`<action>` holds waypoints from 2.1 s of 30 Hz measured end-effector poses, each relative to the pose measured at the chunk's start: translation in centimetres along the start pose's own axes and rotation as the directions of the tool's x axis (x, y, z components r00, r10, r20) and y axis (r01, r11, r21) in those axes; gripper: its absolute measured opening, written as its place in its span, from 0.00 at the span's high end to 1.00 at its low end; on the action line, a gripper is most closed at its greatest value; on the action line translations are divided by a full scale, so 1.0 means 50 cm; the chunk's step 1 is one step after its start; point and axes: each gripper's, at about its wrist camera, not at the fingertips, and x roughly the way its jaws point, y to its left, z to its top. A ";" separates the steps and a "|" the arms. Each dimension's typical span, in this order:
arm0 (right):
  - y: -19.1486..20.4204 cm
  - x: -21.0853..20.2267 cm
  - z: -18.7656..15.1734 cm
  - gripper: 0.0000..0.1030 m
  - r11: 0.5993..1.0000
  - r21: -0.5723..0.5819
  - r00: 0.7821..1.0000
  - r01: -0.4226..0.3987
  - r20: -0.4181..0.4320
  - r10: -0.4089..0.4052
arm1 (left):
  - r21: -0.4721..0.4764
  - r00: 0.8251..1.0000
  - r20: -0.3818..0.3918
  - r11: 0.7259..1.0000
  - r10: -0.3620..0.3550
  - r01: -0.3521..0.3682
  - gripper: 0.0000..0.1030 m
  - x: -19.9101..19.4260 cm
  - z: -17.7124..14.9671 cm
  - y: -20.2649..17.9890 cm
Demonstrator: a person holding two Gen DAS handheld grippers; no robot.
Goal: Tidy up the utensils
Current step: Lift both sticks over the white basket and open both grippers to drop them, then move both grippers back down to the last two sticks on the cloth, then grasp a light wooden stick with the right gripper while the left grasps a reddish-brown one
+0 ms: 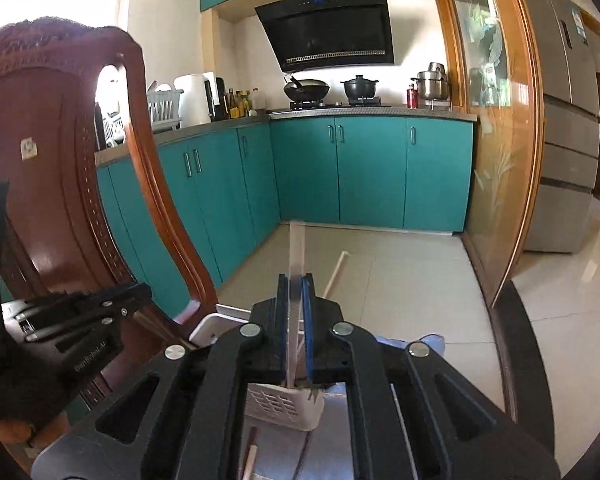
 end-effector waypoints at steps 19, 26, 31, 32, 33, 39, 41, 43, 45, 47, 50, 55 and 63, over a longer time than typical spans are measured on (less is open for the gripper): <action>0.034 0.069 -0.386 0.44 0.992 0.073 0.863 -0.099 -0.490 0.122 | 0.036 0.947 -0.318 0.999 0.044 -0.034 0.25 -0.008 -0.392 0.049; 0.097 0.136 -0.447 0.44 0.996 -0.028 0.798 -0.085 -0.600 0.051 | 0.091 0.925 -0.365 0.993 0.103 -0.074 0.17 -0.027 -0.466 0.047; 0.100 0.144 -0.457 0.44 0.997 -0.082 0.804 -0.016 -0.593 -0.036 | 0.073 0.920 -0.378 0.994 0.105 -0.083 0.16 -0.015 -0.468 0.061; 0.094 0.143 -0.458 0.44 0.998 -0.070 0.803 -0.007 -0.595 -0.036 | 0.072 0.920 -0.378 0.994 0.105 -0.084 0.16 -0.013 -0.471 0.060; 0.089 0.141 -0.460 0.44 0.997 -0.082 0.800 0.012 -0.597 -0.059 | 0.073 0.920 -0.377 0.994 0.106 -0.085 0.15 -0.015 -0.471 0.061; 0.043 0.133 -0.461 0.44 0.986 -0.105 0.787 0.127 -0.594 -0.165 | 0.074 0.922 -0.373 0.994 0.103 -0.081 0.15 -0.008 -0.471 0.052; 0.022 0.133 -0.460 0.50 0.988 -0.066 0.788 0.136 -0.597 -0.149 | 0.079 0.923 -0.369 0.994 0.105 -0.081 0.15 -0.011 -0.471 0.049; 0.018 0.132 -0.457 0.82 0.990 -0.081 0.799 0.115 -0.585 -0.140 | 0.087 0.925 -0.364 0.993 0.105 -0.079 0.15 -0.012 -0.469 0.045; 0.019 0.130 -0.457 0.91 0.993 -0.084 0.798 0.085 -0.592 -0.118 | 0.091 0.926 -0.363 0.993 0.105 -0.076 0.15 -0.010 -0.468 0.040; 0.018 0.128 -0.459 0.92 0.993 -0.088 0.799 0.077 -0.590 -0.114 | 0.091 0.926 -0.362 0.993 0.104 -0.076 0.15 -0.010 -0.465 0.037; 0.001 0.120 -0.455 0.93 0.993 -0.057 0.802 0.103 -0.586 -0.117 | 0.096 0.927 -0.360 0.993 0.102 -0.072 0.15 -0.010 -0.462 0.033; -0.053 0.090 -0.457 0.93 0.977 0.078 0.806 0.196 -0.581 -0.115 | 0.113 0.927 -0.361 0.991 0.102 -0.065 0.15 -0.001 -0.457 0.020; -0.098 0.063 -0.465 0.68 0.964 0.189 0.828 0.187 -0.559 -0.051 | 0.137 0.913 -0.397 0.990 0.093 -0.042 0.23 0.049 -0.453 -0.022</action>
